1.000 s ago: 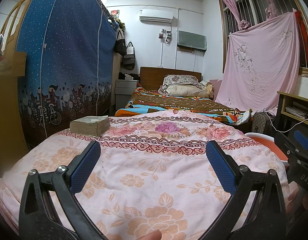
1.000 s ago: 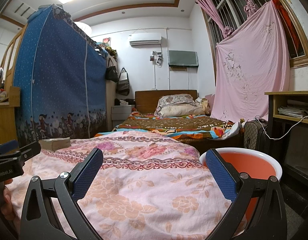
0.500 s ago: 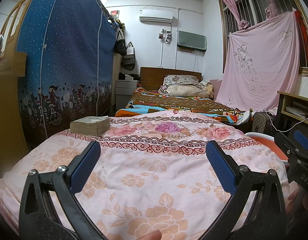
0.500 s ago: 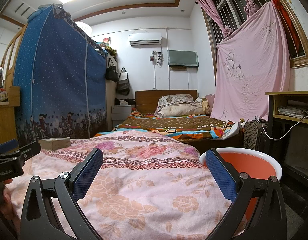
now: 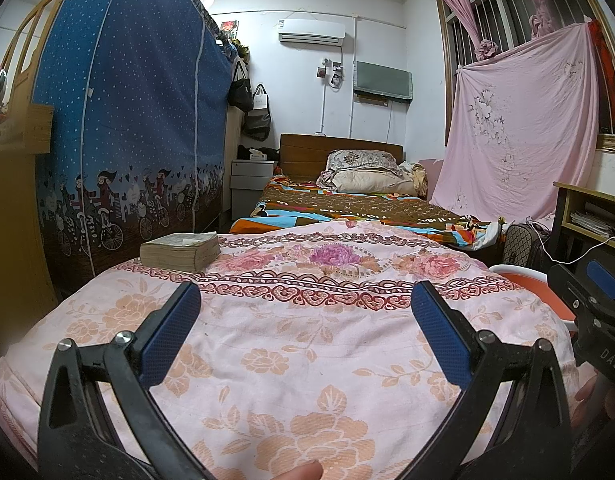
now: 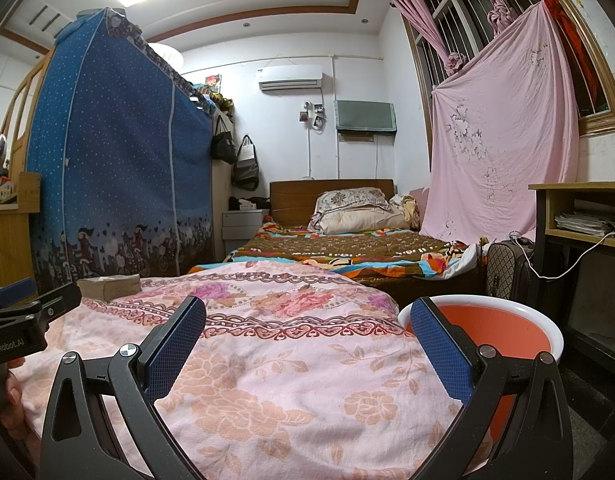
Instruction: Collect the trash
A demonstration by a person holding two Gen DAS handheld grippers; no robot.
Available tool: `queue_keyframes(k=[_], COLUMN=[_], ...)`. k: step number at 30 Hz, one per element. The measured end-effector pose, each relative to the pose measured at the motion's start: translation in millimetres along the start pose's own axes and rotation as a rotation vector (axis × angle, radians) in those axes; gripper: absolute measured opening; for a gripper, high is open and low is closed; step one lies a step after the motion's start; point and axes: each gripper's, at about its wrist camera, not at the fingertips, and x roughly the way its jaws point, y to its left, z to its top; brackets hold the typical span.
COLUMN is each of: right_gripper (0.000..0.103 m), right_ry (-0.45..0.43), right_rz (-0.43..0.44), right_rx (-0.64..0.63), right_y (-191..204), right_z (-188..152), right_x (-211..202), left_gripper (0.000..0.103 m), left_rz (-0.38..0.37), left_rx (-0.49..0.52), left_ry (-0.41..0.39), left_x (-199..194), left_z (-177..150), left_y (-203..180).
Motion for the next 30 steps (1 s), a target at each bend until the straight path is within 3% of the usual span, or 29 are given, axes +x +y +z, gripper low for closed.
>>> queue_keyframes(k=[13, 20, 30], right_gripper=[0.103, 0.103, 0.103], right_ry=[0.001, 0.002, 0.008], right_rz=[0.000, 0.000, 0.004], right_rx=[0.000, -0.001, -0.002], right_y=[0.2, 0.3, 0.2], right_z=[0.2, 0.5, -6.1], right_x=[0.1, 0.1, -0.1], left_gripper=[0.092, 0.091, 0.091], left_rz=[0.000, 0.056, 0.061], left_rx=[-0.011, -0.008, 0.004], left_ry=[-0.001, -0.028, -0.030], left_x=[-1.1, -5.3, -5.2], left_z=[0.8, 3.0, 1.2], left_y=[1.6, 0.8, -3.1])
